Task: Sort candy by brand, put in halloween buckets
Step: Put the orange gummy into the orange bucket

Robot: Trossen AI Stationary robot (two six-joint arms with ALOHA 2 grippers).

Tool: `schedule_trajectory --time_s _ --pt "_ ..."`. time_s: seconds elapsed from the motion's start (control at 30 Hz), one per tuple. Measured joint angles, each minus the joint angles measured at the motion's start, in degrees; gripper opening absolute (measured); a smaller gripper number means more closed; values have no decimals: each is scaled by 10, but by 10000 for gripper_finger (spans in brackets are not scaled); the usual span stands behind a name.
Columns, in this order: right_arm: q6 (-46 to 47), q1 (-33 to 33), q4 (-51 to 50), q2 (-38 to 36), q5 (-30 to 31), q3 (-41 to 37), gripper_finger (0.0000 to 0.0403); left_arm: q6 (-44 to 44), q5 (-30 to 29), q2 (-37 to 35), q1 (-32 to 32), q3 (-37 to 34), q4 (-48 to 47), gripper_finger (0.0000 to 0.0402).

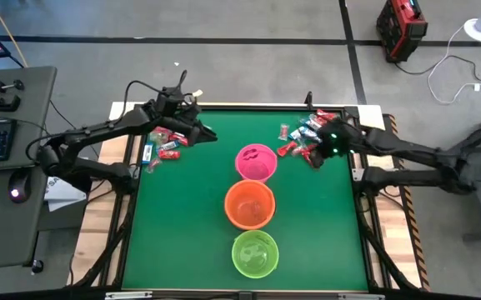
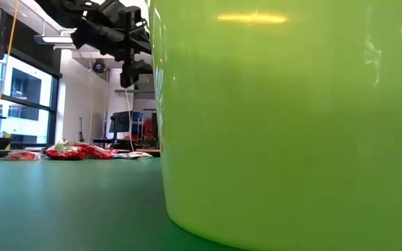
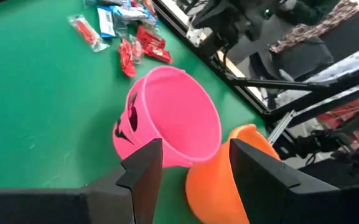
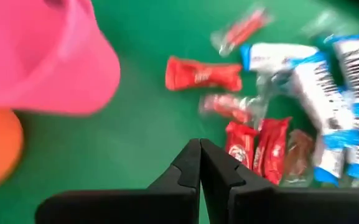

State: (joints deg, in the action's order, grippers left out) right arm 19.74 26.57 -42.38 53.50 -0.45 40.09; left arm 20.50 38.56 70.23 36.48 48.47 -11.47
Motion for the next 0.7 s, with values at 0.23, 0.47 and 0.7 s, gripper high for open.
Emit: schedule_trajectory --time_s 0.23,0.47,0.7 --pt "-200 36 30 140 -41 28 100 -54 -51 -49 2 0 -74 174" --pt "-404 34 55 242 11 41 183 -73 -133 -61 -25 0 -95 174" --pt "-486 34 97 313 64 41 186 -75 -173 -61 -54 -18 -77 174"
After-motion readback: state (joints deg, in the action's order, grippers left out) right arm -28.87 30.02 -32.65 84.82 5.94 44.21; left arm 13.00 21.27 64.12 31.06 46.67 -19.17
